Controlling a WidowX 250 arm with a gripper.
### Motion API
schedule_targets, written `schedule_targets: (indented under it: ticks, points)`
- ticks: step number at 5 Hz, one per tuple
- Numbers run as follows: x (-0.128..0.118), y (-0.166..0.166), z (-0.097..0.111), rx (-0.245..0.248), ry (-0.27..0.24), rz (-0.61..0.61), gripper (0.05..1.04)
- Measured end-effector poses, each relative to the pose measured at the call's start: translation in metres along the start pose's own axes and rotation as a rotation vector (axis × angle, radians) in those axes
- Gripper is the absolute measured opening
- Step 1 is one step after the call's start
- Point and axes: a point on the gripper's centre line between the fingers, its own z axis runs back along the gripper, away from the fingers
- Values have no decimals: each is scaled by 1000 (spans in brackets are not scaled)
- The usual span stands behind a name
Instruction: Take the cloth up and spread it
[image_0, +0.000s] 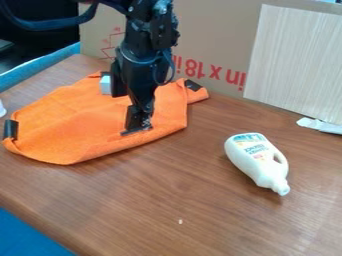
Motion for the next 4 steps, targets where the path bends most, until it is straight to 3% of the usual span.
schedule_targets:
  ticks: [2, 3, 4]
  points:
    - [-4, -1, -17, -63, 32, -2, 1000]
    - [-6, 9, -20, -88, 22, 24, 1000]
    - [-10, 21, -25, -156, -14, 36, 1000]
